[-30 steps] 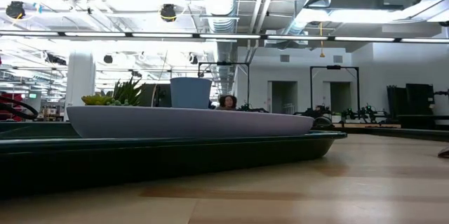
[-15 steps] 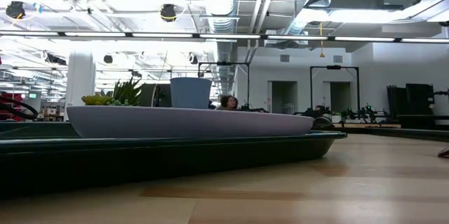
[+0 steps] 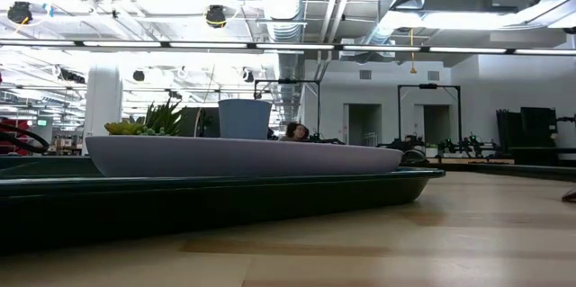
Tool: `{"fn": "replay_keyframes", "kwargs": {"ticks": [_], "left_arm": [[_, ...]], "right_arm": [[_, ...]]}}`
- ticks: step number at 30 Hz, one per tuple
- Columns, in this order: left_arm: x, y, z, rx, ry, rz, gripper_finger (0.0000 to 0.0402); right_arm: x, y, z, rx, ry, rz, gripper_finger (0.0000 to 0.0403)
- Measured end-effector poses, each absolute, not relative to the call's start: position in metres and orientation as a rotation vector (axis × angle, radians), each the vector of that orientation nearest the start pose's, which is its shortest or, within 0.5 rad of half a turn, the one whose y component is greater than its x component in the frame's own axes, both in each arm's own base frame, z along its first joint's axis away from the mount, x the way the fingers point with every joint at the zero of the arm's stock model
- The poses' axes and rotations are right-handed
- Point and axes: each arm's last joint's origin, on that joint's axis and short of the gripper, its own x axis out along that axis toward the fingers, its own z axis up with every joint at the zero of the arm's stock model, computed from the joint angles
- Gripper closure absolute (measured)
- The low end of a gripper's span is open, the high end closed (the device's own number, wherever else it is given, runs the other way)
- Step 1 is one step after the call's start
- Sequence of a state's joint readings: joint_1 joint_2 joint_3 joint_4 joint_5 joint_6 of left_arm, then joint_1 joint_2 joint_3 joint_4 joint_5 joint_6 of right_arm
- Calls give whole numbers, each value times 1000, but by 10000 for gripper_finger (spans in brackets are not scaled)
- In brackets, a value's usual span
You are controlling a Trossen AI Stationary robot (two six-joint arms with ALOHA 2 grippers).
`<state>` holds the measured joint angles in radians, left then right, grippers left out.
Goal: Pick and place plate/cup/fork/spoon on tray
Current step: Put the orange fork on the black serving tray to the left of the purple plate
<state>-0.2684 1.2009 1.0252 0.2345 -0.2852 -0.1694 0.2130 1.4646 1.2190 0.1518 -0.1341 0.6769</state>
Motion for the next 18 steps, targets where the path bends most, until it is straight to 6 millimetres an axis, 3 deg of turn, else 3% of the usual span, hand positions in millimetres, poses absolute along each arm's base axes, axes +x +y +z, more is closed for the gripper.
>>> {"fn": "replay_keyframes", "kwargs": {"ticks": [5, 9, 13, 18], "left_arm": [[251, -57, 366, -217, 59, 133, 401], [238, -54, 356, -327, 186, 225, 401], [219, -68, 330, -442, 341, 333, 401], [185, -95, 292, -625, 342, 366, 401]], "right_arm": [[322, 73, 355, 662, 283, 268, 220], [315, 72, 356, 689, 336, 248, 175], [303, 76, 361, 684, 366, 244, 162], [292, 82, 366, 670, 365, 226, 166]]}}
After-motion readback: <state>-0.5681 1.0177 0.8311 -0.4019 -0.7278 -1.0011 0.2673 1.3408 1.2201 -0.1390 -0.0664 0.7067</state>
